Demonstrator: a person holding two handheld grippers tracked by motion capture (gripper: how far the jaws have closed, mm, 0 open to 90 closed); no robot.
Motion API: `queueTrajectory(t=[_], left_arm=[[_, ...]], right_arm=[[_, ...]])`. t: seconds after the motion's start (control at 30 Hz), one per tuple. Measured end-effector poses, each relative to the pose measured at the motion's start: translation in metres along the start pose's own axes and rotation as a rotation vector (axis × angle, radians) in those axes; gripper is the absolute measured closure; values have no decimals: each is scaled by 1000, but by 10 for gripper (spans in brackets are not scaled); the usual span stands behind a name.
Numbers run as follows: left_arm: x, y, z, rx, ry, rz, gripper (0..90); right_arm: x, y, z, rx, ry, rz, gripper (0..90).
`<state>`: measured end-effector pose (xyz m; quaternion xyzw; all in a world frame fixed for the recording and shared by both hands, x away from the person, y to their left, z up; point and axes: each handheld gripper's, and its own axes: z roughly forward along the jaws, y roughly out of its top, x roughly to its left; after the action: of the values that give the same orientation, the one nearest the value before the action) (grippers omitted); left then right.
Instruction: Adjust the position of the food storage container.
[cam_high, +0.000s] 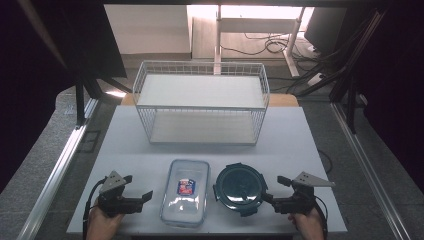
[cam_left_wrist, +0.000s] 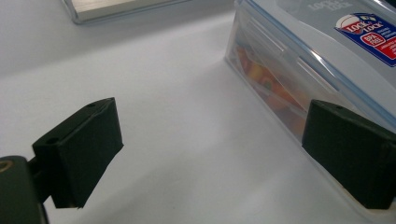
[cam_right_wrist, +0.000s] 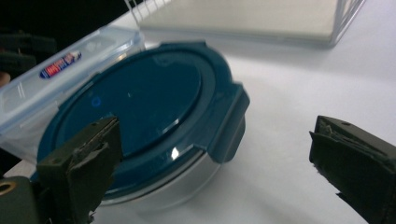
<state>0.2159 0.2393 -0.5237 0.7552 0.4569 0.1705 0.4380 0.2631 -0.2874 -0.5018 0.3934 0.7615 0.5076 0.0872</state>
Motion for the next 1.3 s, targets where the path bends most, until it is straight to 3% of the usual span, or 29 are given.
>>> queueTrajectory(t=[0.23,0.4,0.53,0.77,1.03,1.17,1.2,1.3], left_arm=[[0,-2,3,-1,-11,12,44],[-2,-2,7,35,-11,34,43],[-2,-2,8,41,-14,30,46],[-2,-3,9,49,-18,24,49],[0,-3,10,58,-21,13,53],[-1,-4,11,65,-22,14,56],[-1,-4,12,68,-23,13,57],[-2,-3,12,64,-24,22,59]], right_arm=[[3,0,5,27,-31,-15,20],[0,0,5,22,-70,6,9],[-2,-1,5,16,-74,20,5],[0,1,4,21,-97,3,3],[17,15,10,31,-141,-63,0],[24,20,11,49,-138,-83,0],[29,24,10,63,-115,-109,0],[37,31,11,71,-104,-134,9]])
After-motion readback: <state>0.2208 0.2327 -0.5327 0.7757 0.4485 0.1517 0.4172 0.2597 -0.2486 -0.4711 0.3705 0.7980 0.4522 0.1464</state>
